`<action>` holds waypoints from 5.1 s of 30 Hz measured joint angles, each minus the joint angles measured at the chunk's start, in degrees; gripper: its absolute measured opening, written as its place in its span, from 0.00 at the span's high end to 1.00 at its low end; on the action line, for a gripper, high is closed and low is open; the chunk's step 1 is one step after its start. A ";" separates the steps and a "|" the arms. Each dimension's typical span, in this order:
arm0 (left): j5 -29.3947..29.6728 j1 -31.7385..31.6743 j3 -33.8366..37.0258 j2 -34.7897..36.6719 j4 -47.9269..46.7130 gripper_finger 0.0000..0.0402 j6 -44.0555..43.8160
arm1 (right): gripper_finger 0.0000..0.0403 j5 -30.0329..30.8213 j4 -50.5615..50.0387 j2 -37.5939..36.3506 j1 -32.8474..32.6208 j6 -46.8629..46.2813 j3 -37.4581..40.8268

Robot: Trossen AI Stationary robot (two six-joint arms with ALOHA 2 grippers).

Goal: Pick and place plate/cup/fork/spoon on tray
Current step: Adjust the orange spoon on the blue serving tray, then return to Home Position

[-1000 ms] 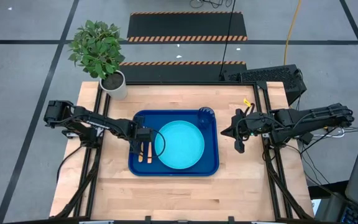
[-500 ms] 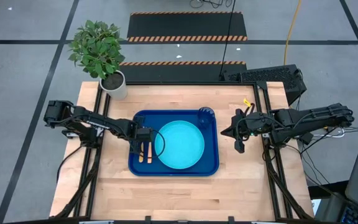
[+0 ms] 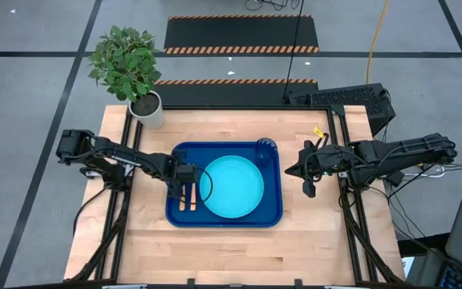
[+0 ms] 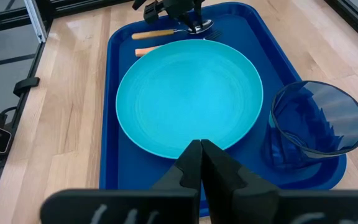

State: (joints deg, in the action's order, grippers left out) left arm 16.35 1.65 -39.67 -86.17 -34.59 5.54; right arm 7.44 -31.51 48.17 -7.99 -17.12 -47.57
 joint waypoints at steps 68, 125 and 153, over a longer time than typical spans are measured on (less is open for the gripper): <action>13.27 -2.49 -1.25 0.37 -1.34 0.80 1.90 | 1.00 0.00 0.00 -0.01 0.00 -0.42 0.00; 15.12 12.88 13.00 58.73 25.75 1.00 0.16 | 1.00 10.51 9.75 -26.90 0.02 10.20 12.17; -16.81 -10.01 34.77 72.39 40.76 1.00 -8.36 | 1.00 2.84 34.38 -38.77 1.62 14.25 38.70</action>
State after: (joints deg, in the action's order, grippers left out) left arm -0.46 -8.36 -4.91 -13.78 6.17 -2.81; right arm 10.28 2.88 9.39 -6.37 -2.87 -8.87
